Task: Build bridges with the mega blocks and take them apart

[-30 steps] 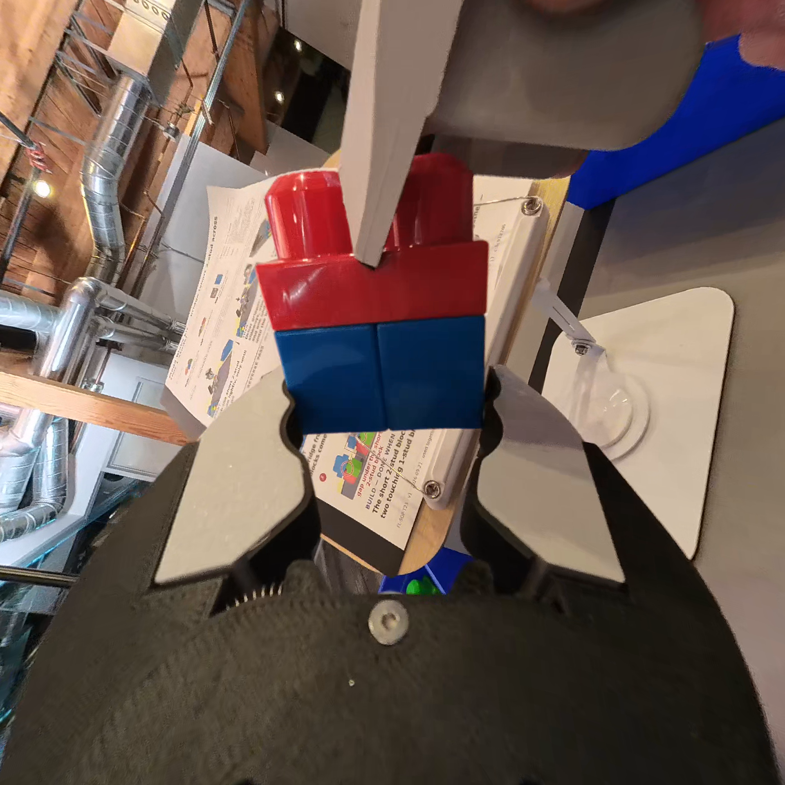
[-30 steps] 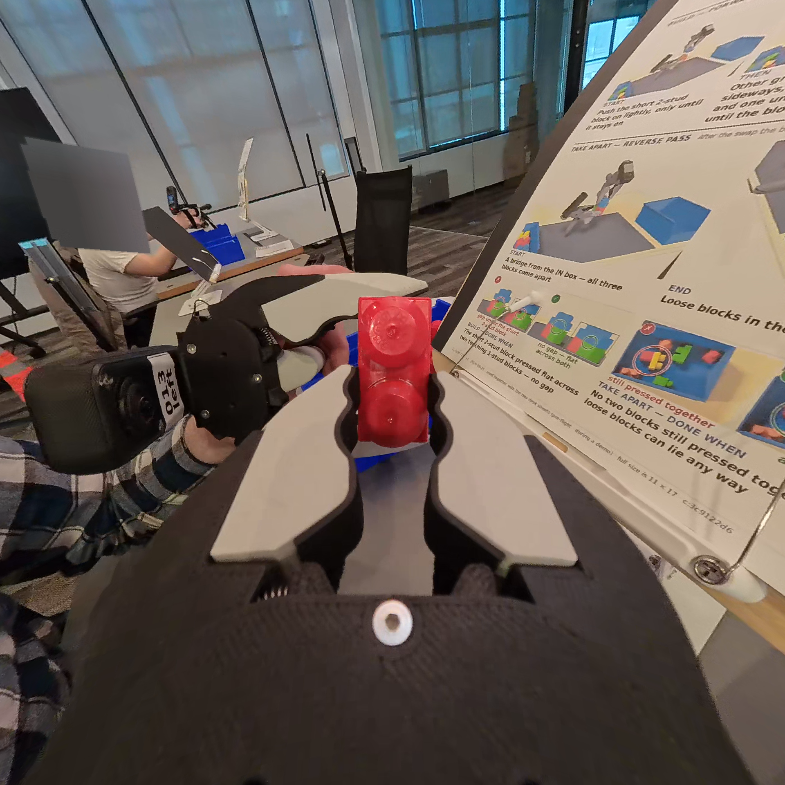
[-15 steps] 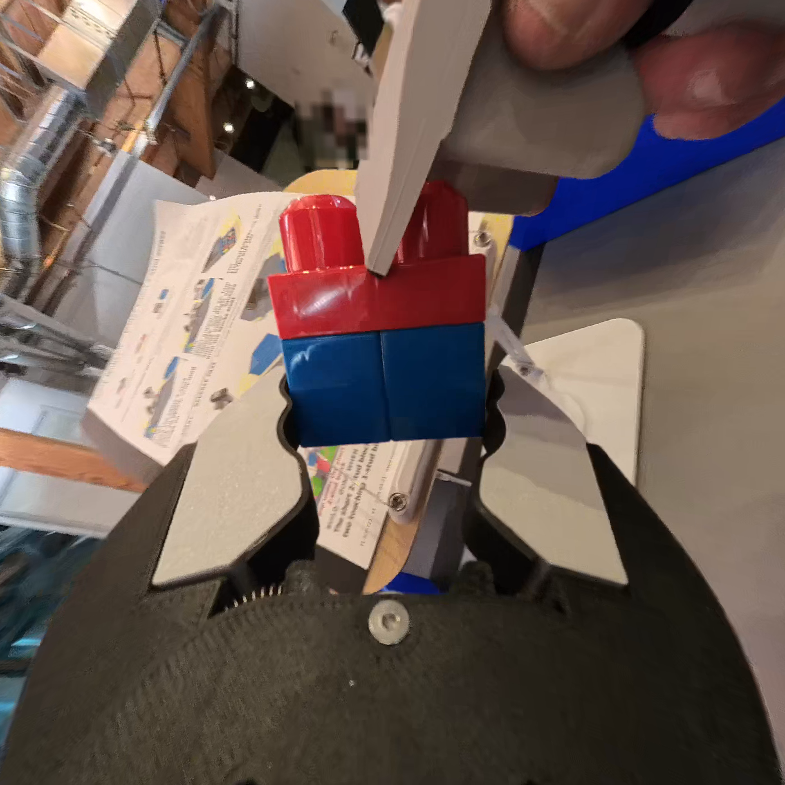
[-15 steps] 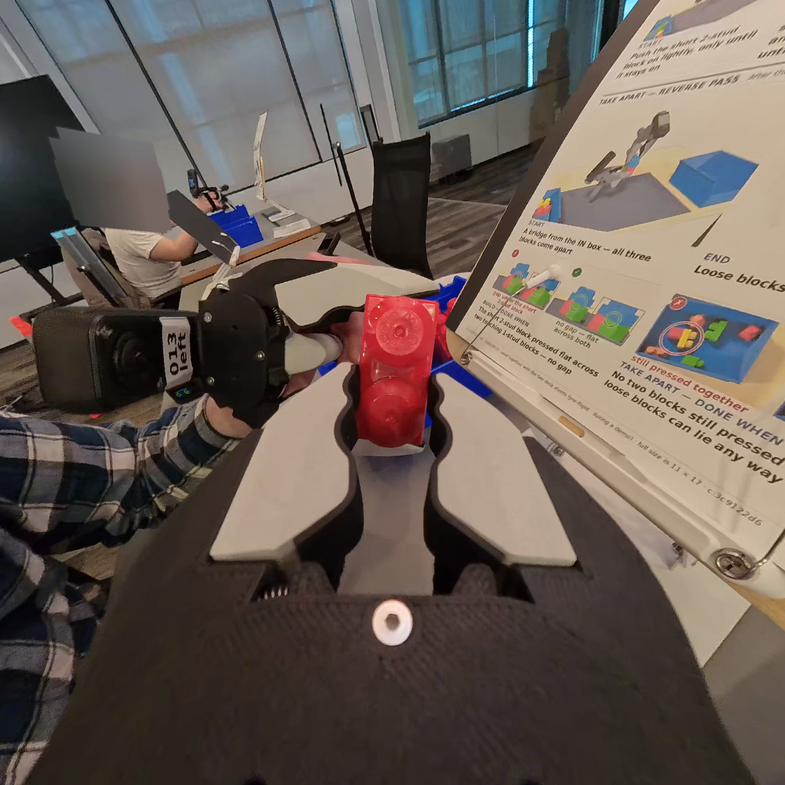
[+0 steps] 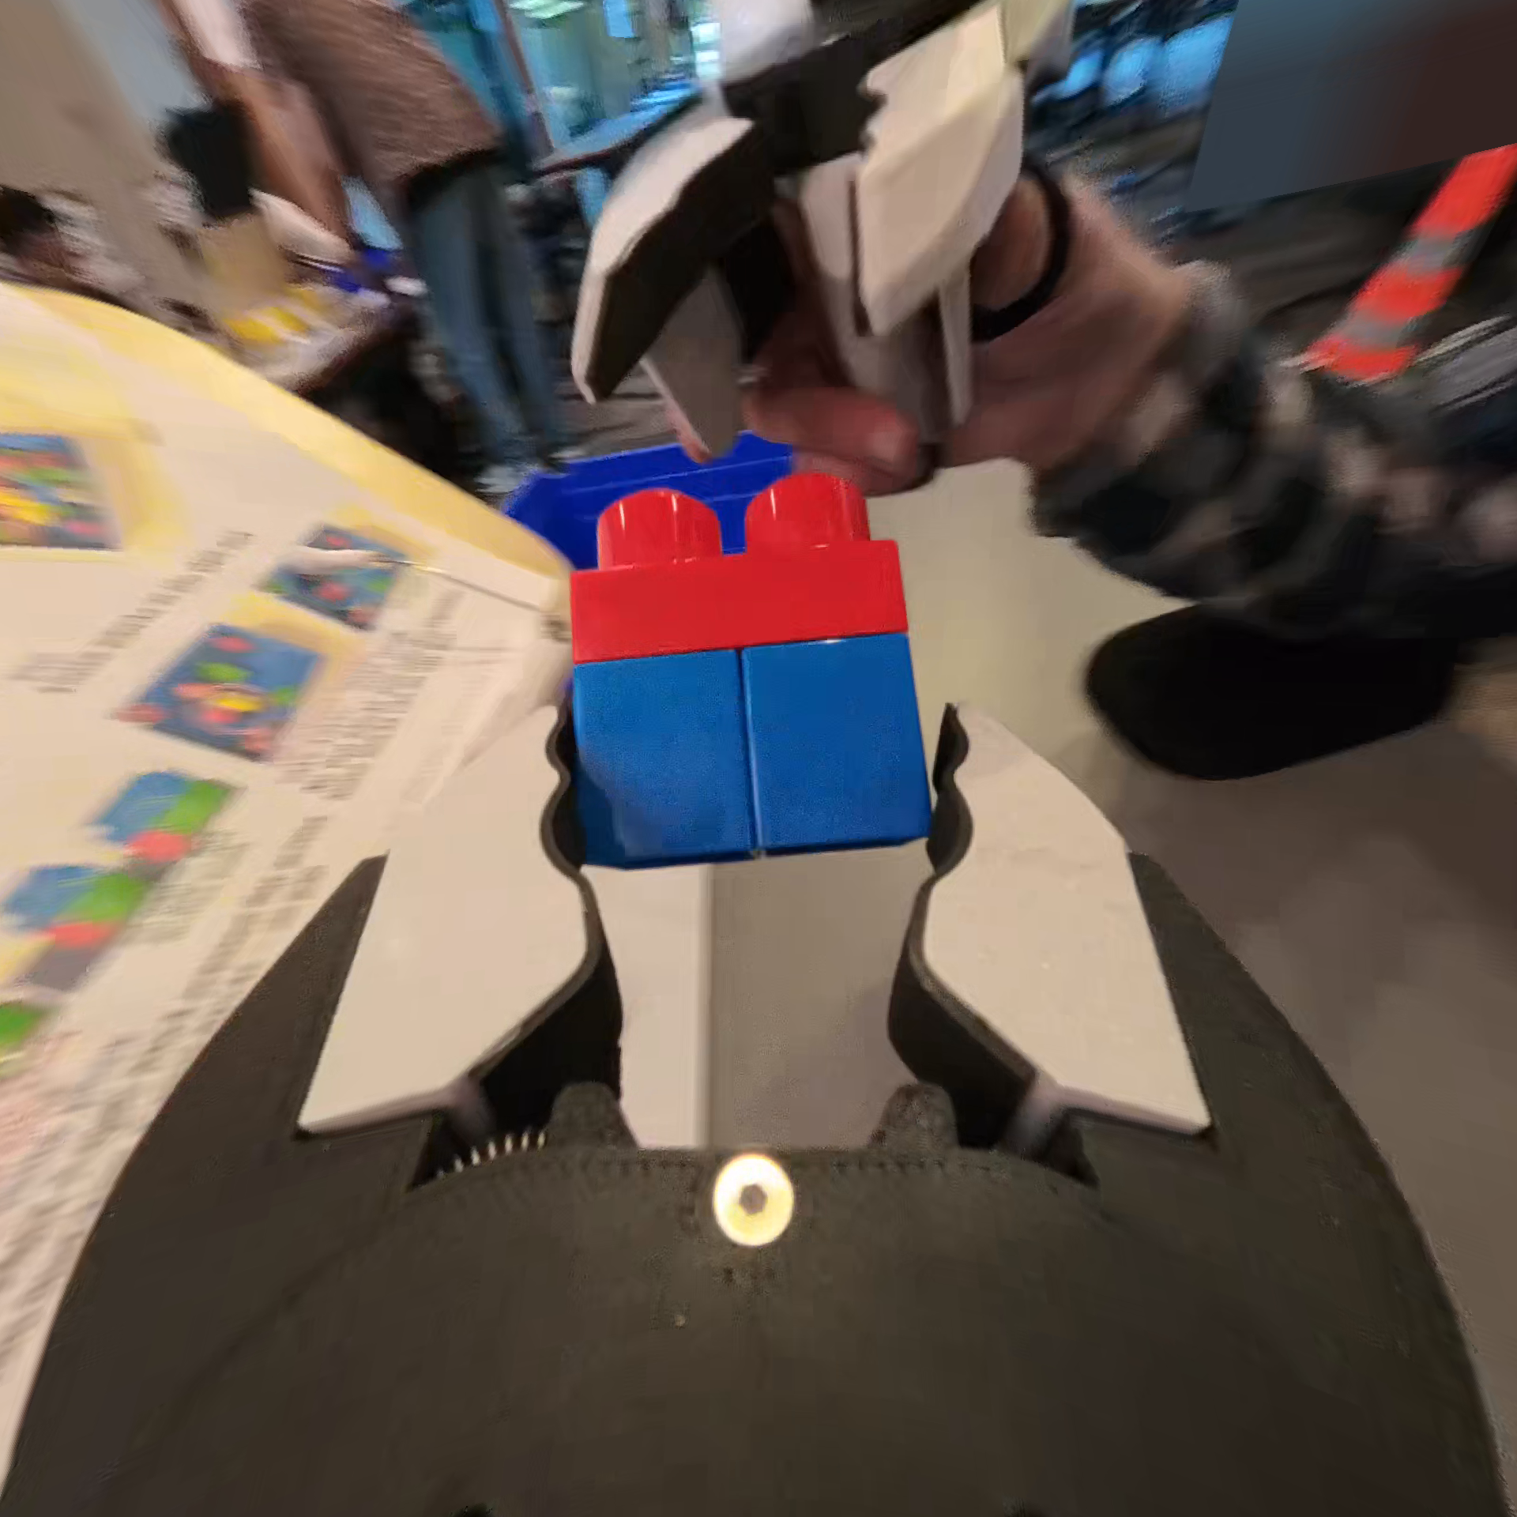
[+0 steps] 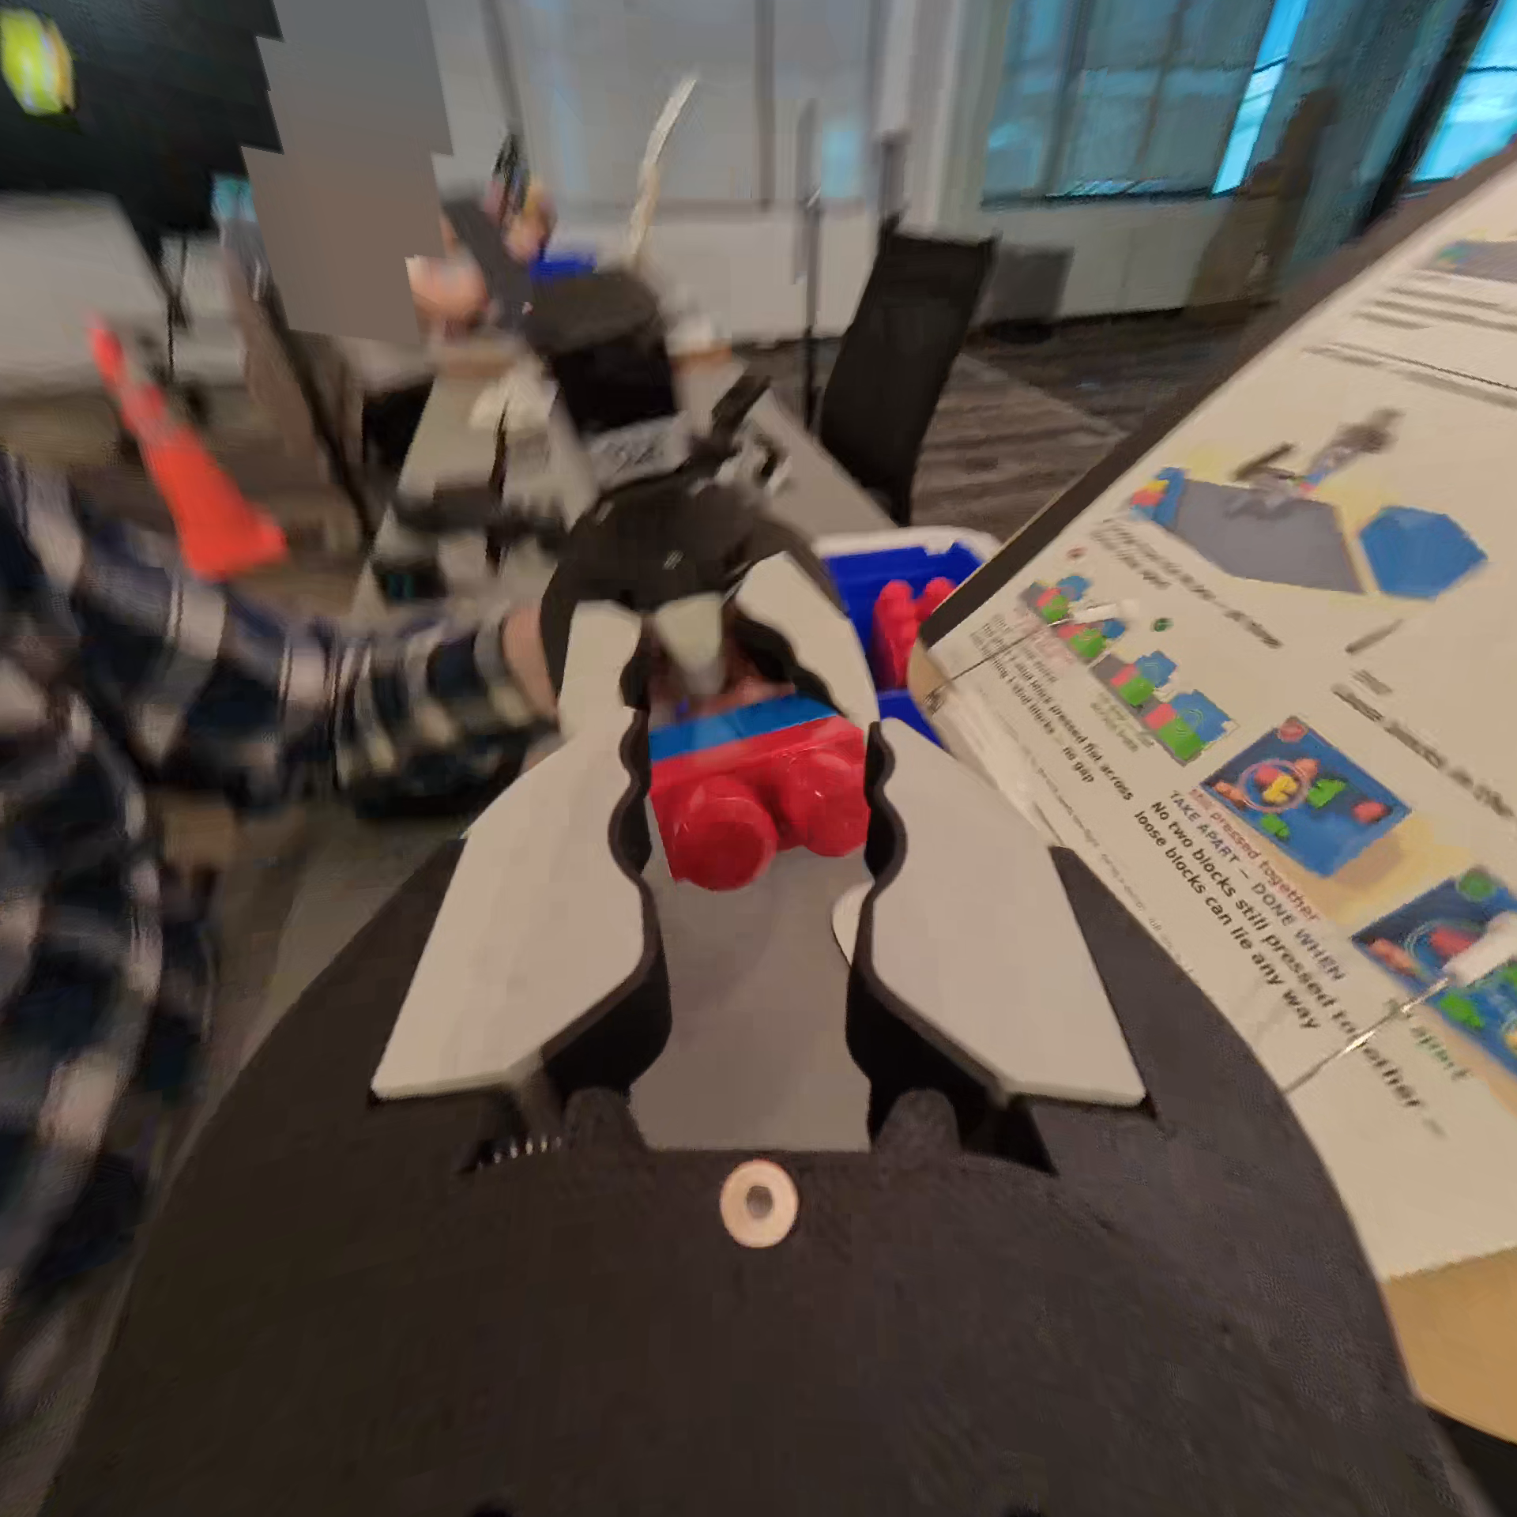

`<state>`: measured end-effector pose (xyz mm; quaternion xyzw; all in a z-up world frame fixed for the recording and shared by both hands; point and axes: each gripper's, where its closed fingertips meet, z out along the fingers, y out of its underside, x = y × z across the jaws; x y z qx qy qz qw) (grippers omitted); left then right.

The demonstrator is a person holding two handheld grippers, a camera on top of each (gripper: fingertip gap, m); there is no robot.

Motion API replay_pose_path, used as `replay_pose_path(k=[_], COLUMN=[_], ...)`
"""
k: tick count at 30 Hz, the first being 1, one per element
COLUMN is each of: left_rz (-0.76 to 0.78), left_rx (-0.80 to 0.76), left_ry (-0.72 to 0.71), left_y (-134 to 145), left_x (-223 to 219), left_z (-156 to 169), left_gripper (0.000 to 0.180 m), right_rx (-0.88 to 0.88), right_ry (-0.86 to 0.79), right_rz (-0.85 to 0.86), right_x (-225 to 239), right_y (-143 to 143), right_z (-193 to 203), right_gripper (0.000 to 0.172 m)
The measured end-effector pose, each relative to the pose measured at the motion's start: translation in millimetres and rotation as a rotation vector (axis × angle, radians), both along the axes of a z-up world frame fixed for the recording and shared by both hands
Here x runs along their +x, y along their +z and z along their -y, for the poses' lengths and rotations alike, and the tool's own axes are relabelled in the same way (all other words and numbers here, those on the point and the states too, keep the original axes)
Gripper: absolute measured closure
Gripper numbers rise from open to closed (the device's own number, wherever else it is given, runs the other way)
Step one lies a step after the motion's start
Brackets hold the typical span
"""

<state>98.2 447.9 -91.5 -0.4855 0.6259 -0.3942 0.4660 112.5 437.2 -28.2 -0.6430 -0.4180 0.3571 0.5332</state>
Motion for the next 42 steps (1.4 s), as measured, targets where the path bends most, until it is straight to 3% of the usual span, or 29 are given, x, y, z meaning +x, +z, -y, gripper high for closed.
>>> replay_pose_path(k=[2, 5, 8, 10, 16, 19, 22, 29, 33, 42], left_rz=[0.013, 0.025, 0.007, 0.017, 0.140, 0.146, 0.139, 0.176, 0.232, 0.336], left_rx=[-0.133, -0.270, -0.309, -0.341, -0.511, -0.581, -0.606, -0.683, -0.667, -0.839], left_ry=[-0.146, -0.355, -0.420, -0.404, -0.460, -0.506, -0.548, -0.628, -0.566, -0.588], left_y=[1, 1, -12, -17, 1, 2, 3, 15, 17, 25], left_x=[-1, -1, 3, 7, -3, -2, -2, -6, -3, -4], left_z=[20, 51, 59, 54, 43, 48, 56, 65, 55, 40], left_gripper=[0.100, 0.101, 0.101, 0.101, 0.102, 0.101, 0.102, 0.101, 0.090, 0.098], right_rx=[0.091, 0.197, 0.129, 0.135, 0.462, 0.547, 0.601, 0.666, 0.687, 0.811], right_ry=[0.063, 0.140, 0.209, 0.227, 0.203, 0.199, 0.199, 0.208, 0.156, 0.075], right_rz=[0.146, 0.320, 0.308, 0.310, 0.429, 0.528, 0.598, 0.563, 0.554, 0.548], right_x=[1, 3, 10, 16, 5, -10, -19, -25, -22, -25], right_y=[-12, -34, -45, -46, -45, -56, -64, -53, -48, -32], right_z=[14, 27, 32, 35, 44, 43, 42, 50, 42, 41], right_gripper=[0.112, 0.116, 0.125, 0.124, 0.107, 0.113, 0.132, 0.135, 0.136, 0.136])
